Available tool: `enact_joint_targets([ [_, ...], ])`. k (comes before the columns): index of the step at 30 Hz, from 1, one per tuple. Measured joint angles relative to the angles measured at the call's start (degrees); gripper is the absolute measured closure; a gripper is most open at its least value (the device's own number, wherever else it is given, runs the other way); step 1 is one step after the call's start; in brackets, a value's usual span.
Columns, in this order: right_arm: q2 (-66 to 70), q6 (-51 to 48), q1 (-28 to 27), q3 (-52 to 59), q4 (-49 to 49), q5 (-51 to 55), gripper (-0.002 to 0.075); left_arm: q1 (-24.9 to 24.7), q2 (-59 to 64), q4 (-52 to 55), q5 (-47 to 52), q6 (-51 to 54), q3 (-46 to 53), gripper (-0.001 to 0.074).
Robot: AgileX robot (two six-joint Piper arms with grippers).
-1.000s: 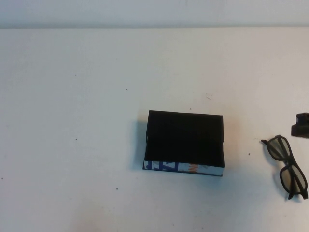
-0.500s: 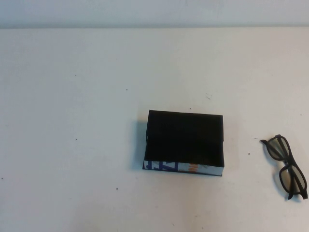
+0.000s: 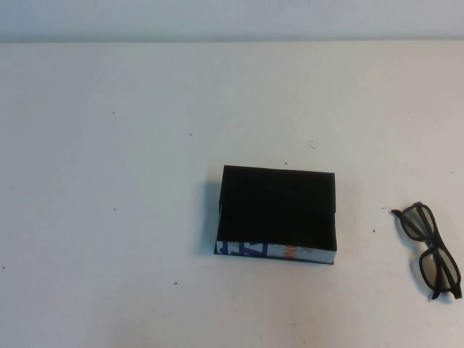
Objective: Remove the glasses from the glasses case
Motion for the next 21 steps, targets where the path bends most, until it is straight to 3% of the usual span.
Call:
enact_joint_targets([
  [11,-13.41,-6.68,0.00,17.81,7.41,-34.05,0.0742,0.00,0.00,0.00,0.00,0.00,0.00,0.0739],
  [21,-29.07,-8.24,0.00,26.33,4.29,-43.43,0.0743,0.00,0.00,0.00,0.00,0.00,0.00,0.0739],
])
